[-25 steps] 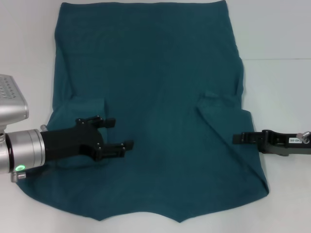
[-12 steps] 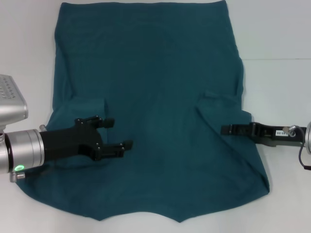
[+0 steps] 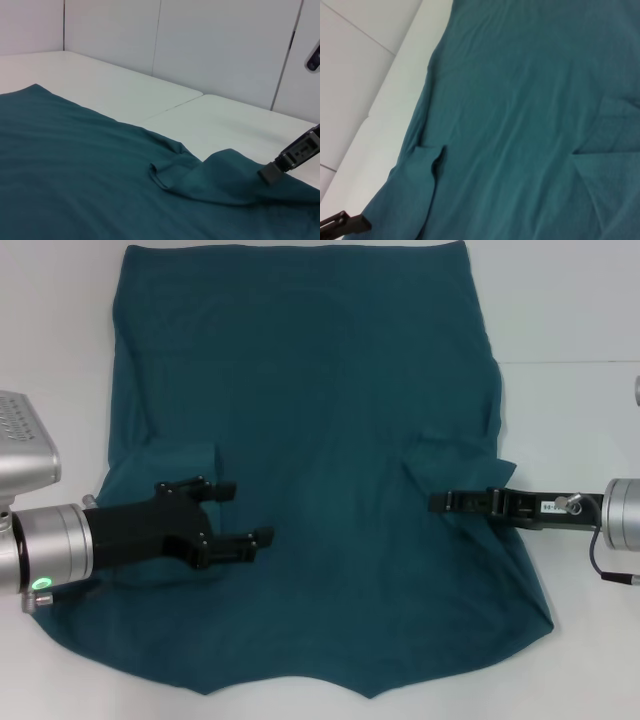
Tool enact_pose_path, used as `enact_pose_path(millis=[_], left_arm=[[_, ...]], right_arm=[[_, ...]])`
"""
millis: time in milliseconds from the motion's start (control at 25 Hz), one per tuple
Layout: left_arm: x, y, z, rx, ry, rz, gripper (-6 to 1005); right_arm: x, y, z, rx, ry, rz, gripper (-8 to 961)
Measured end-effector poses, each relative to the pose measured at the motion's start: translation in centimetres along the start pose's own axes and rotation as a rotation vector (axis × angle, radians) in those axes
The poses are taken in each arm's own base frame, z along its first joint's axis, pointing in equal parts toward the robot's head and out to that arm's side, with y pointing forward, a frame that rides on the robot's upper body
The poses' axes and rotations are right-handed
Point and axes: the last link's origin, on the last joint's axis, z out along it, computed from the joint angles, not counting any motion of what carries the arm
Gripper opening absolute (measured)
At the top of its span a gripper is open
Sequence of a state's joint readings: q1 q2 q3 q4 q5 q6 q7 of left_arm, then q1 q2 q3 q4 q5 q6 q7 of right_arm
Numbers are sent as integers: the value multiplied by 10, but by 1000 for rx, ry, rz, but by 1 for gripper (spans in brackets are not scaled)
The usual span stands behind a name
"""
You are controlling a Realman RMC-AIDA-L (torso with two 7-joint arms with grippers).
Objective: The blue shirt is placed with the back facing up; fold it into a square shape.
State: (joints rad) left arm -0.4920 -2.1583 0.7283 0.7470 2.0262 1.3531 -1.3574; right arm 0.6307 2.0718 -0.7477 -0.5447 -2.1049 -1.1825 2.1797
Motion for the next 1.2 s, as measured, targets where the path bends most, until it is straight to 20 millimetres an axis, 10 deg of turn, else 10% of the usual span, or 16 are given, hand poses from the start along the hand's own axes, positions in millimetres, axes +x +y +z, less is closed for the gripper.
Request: enact_pose_path(millis=[1200], left_arm=[[1,-2,-3,10,15,-22,875]], right_arm=[[-2,13,-2,-91,-32,-162,752]])
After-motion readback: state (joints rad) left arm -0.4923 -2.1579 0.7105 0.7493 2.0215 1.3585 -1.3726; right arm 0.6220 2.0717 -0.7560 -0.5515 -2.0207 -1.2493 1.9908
